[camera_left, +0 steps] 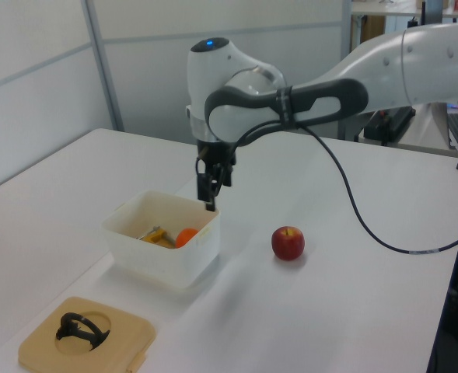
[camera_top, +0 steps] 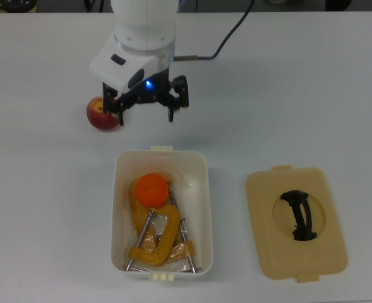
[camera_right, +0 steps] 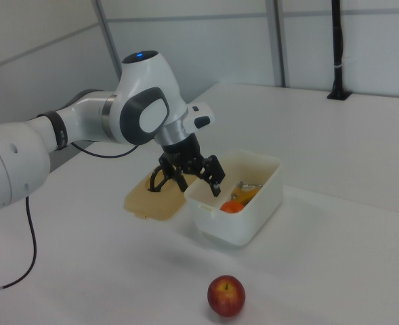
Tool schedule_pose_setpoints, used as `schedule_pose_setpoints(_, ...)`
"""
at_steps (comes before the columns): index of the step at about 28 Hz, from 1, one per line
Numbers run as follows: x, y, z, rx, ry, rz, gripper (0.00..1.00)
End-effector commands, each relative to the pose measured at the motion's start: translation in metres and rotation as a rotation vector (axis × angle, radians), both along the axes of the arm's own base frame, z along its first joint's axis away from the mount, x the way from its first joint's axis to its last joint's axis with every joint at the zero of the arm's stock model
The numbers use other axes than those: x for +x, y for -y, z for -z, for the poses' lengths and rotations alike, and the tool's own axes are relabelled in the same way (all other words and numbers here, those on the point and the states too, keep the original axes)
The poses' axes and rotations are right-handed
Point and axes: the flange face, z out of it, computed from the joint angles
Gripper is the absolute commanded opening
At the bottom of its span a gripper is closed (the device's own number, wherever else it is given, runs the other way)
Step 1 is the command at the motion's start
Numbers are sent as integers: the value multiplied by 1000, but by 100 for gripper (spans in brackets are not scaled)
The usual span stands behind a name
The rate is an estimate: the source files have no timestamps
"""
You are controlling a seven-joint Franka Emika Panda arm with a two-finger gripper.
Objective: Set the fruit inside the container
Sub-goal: 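Move the open gripper over the red apple and lower it, then close the gripper on the red apple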
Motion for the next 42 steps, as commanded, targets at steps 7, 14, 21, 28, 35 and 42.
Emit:
schedule_pose_setpoints(7, -39, 44, 54, -73, -332, -67, 100)
schedule_pose_setpoints(14, -35, 53, 116, -137, -432, -85, 100)
schedule_pose_setpoints(21, -33, 71, 153, -191, -476, -96, 100)
schedule_pose_setpoints(28, -34, 90, 187, -243, -473, -117, 100)
schedule_pose_setpoints(35, -37, 91, 209, -270, -508, -135, 29)
schedule_pose_setpoints(42, -32, 86, 181, -260, -459, -118, 0)
